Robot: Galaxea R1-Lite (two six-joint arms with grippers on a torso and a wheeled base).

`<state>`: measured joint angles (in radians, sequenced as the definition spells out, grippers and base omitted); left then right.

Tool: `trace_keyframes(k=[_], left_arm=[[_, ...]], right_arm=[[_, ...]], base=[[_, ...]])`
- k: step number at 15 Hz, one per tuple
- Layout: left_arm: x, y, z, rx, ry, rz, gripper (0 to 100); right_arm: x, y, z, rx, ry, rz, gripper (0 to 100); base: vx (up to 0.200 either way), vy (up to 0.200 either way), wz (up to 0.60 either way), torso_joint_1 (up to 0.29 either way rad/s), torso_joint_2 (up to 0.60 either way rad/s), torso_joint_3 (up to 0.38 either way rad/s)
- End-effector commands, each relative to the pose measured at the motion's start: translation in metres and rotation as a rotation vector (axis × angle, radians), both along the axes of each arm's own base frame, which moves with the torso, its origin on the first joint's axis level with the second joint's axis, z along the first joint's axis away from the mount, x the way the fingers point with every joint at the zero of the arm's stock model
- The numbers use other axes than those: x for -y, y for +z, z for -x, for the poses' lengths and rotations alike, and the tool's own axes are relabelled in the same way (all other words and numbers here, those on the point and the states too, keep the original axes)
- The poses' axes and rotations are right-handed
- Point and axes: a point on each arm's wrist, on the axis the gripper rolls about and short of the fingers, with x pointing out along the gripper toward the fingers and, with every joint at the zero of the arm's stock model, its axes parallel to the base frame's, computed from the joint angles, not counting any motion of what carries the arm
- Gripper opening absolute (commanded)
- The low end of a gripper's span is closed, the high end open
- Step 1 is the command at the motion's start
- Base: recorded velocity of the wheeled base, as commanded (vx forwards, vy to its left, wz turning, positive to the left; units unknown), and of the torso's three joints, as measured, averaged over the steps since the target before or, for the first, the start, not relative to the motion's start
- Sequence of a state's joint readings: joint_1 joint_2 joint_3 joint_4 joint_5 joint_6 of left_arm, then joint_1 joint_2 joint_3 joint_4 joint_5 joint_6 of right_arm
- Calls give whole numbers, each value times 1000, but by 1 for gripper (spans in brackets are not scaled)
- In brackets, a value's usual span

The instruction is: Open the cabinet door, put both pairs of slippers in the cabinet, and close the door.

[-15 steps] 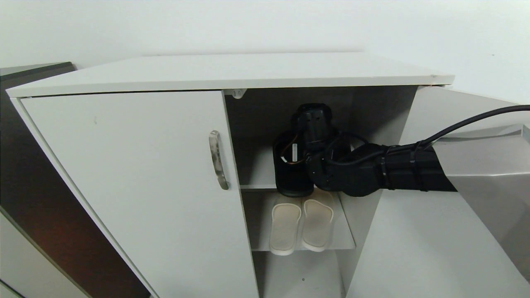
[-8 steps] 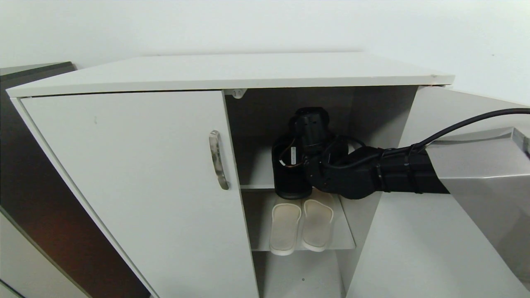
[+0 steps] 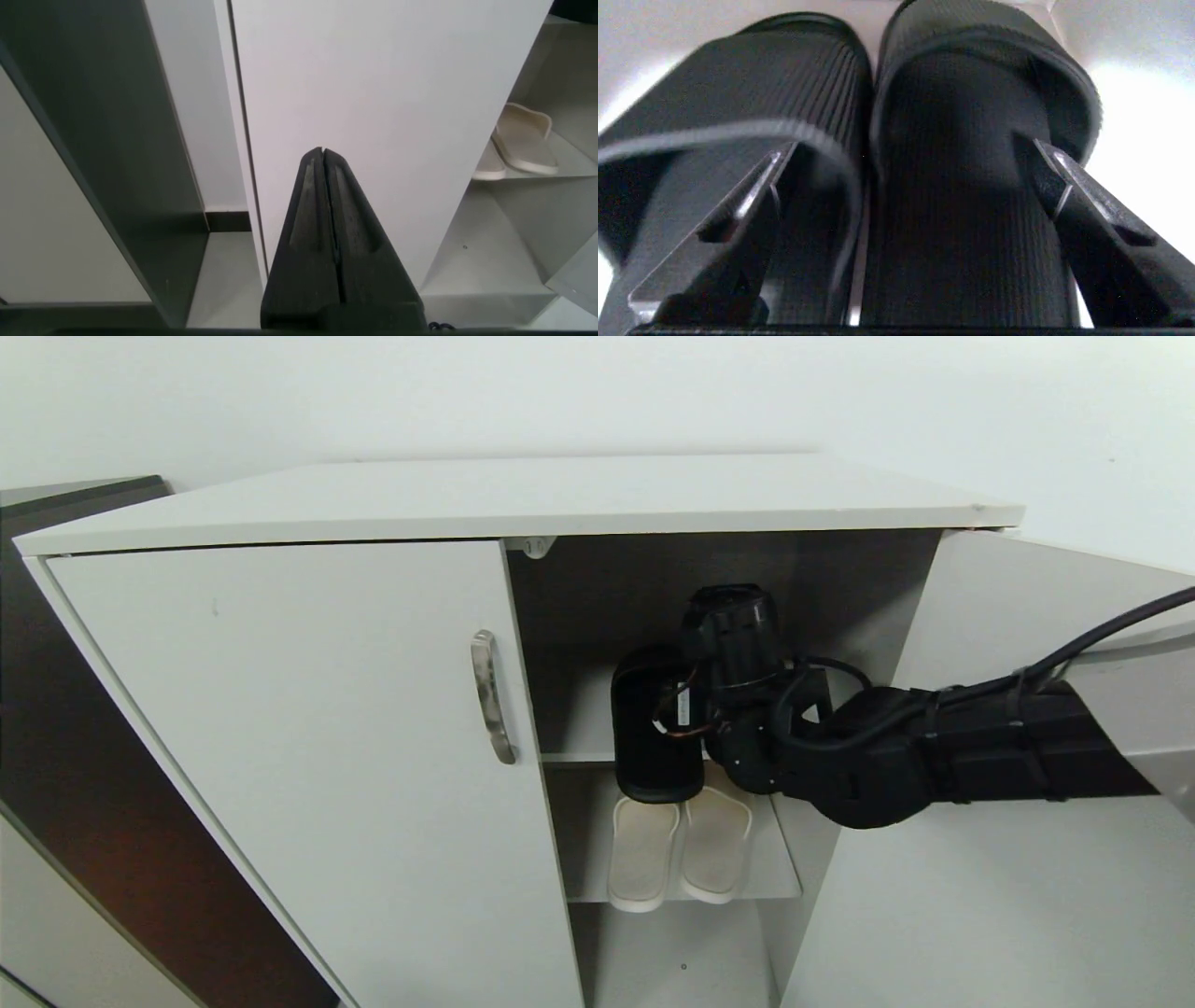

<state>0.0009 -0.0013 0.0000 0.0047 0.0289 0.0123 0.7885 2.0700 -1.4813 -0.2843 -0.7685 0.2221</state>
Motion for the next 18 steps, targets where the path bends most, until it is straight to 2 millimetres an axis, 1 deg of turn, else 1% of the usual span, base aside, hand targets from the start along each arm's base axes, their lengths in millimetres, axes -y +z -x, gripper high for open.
trace_keyframes(k=[1, 3, 4, 6, 7, 8, 10, 12, 18], left_arm=[[0, 0, 0, -1, 1, 0, 0], [0, 0, 0, -1, 1, 0, 0], [0, 0, 0, -1, 1, 0, 0], [0, 0, 0, -1, 1, 0, 0], [0, 0, 0, -1, 1, 0, 0], [0, 0, 0, -1, 1, 0, 0], [0, 0, 0, -1, 1, 0, 0], [0, 0, 0, -1, 1, 0, 0], [0, 0, 0, -1, 1, 0, 0]], right_arm=[[9, 14, 27, 34, 32, -30, 100], [10, 15, 50, 31, 74, -29, 100], [11, 16, 65, 27, 105, -28, 100], [13, 12, 88, 15, 153, -17, 100], [14, 11, 98, 17, 173, -21, 0], [16, 10, 107, 20, 193, -19, 0], [21, 8, 114, 18, 204, -21, 0], [23, 7, 116, 20, 208, -21, 0], [18, -4, 112, -1, 207, -1, 0]], base=[[0, 0, 0, 0, 0, 0], [0, 0, 0, 0, 0, 0], [0, 0, 0, 0, 0, 0], [0, 0, 0, 0, 0, 0], [0, 0, 0, 0, 0, 0], [0, 0, 0, 0, 0, 0], [0, 0, 0, 0, 0, 0], [0, 0, 0, 0, 0, 0], [0, 0, 0, 0, 0, 0]])
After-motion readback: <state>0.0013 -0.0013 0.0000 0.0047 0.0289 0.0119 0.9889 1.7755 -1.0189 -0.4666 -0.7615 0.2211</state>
